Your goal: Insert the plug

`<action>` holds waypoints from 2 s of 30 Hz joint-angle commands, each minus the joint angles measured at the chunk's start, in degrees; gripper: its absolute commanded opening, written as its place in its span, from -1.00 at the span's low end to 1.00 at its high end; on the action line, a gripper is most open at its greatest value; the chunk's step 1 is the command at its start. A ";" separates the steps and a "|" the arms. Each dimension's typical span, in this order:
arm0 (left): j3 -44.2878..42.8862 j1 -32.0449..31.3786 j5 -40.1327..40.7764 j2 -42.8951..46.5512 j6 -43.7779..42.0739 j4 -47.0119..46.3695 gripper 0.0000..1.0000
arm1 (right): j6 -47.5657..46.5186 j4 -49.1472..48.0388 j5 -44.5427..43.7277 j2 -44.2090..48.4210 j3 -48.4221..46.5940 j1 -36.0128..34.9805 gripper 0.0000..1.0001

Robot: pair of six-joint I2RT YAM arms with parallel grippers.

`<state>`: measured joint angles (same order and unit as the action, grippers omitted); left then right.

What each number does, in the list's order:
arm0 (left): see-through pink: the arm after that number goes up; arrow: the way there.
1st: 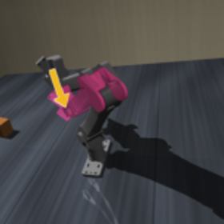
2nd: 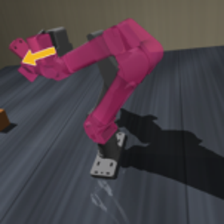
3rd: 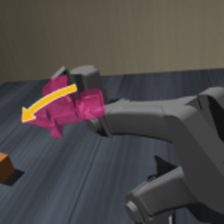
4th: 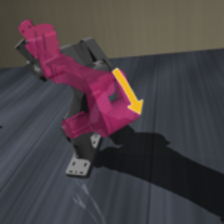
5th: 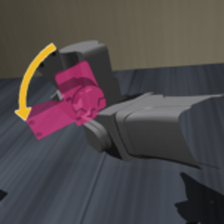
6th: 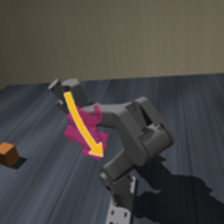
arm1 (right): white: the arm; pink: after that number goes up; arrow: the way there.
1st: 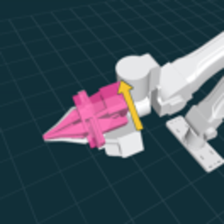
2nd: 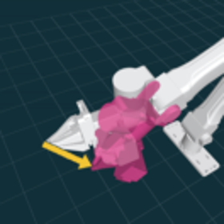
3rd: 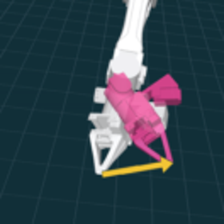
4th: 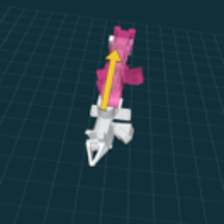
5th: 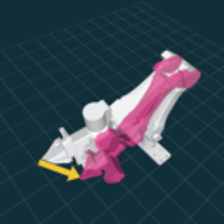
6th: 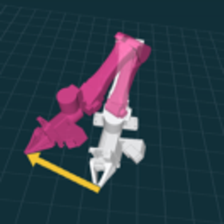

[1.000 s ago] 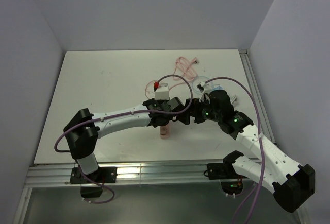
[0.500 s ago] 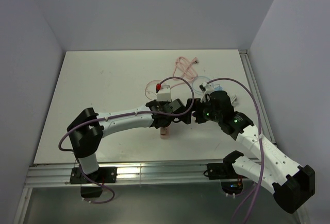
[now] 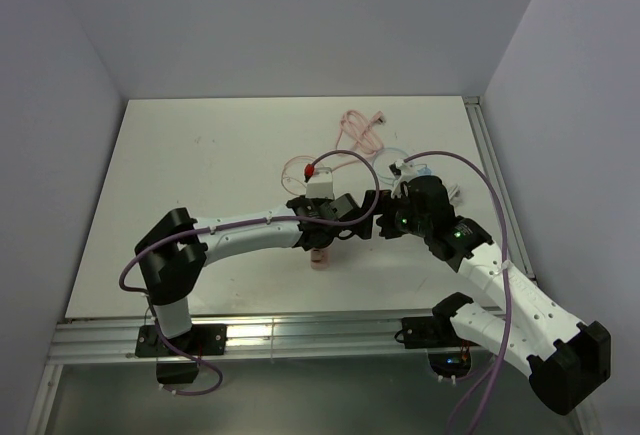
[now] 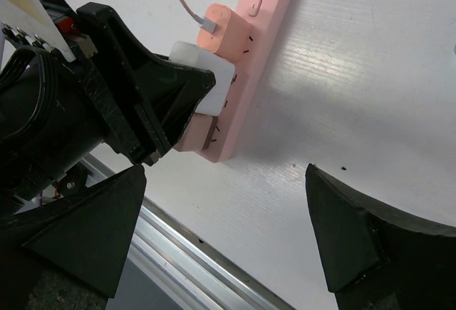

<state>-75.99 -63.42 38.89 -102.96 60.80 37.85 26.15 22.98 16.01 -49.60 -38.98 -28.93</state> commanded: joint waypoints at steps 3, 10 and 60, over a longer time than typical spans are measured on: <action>-0.48 1.63 0.13 -1.54 0.64 -2.78 -1.00 | -0.75 -2.68 2.89 1.18 -0.22 -0.34 1.00; 2.42 2.68 -4.88 -2.16 -0.15 -5.50 -1.00 | -0.84 -2.77 3.15 0.83 -0.39 -0.16 1.00; 29.48 -1.36 -8.73 -6.90 7.67 -23.25 -0.99 | -0.22 -1.89 4.38 1.18 -0.22 0.10 1.00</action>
<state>-55.35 -66.02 47.35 -97.73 61.82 9.89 25.93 22.76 19.38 -49.58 -38.98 -28.93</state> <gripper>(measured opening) 0.388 0.999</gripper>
